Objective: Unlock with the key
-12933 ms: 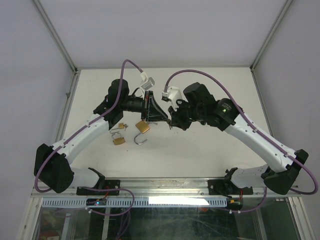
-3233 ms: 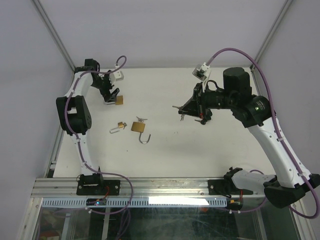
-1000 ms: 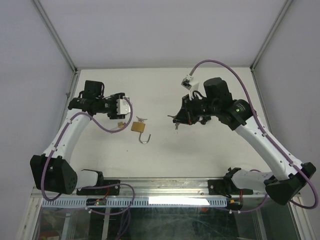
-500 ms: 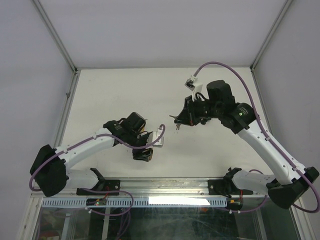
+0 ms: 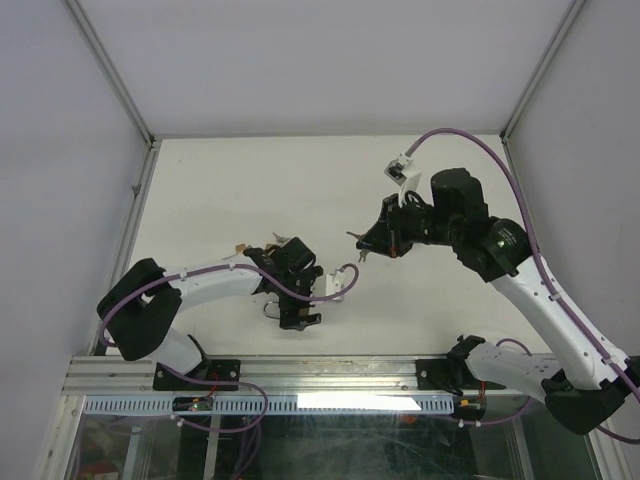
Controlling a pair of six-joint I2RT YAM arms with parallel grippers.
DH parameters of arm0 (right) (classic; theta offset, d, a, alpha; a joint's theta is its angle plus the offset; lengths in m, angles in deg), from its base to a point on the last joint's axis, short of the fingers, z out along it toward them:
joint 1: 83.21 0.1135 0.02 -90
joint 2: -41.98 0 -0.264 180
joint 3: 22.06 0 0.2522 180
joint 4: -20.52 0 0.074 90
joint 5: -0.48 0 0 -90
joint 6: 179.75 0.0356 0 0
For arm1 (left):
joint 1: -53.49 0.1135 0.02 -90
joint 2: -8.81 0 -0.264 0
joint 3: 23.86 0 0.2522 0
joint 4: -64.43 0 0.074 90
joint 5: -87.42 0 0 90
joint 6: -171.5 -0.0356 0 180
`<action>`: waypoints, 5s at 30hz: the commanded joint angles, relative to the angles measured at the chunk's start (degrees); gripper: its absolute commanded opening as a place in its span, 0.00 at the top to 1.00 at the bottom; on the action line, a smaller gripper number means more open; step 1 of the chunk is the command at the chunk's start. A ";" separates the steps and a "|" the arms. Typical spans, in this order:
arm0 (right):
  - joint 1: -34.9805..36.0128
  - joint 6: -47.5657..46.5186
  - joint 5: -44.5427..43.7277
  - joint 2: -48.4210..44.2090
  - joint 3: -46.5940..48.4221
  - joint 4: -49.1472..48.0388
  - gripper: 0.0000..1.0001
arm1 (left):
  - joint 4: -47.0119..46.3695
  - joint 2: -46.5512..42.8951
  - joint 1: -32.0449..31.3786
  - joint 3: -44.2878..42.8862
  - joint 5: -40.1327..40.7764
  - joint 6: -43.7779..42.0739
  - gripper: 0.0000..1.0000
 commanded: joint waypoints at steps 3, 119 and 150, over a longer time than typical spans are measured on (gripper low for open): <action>0.28 1.17 0.02 -2.11 0.20 -1.80 1.00 | -0.63 -5.06 0.01 4.84 1.83 -10.80 0.01; 14.77 -3.34 -24.80 9.34 9.49 -0.35 1.00 | -32.95 -31.96 1.29 -7.21 3.99 -31.72 1.00; 14.75 -7.06 -20.89 10.11 10.38 -3.01 1.00 | -31.92 -31.52 1.25 -7.31 1.59 -35.18 1.00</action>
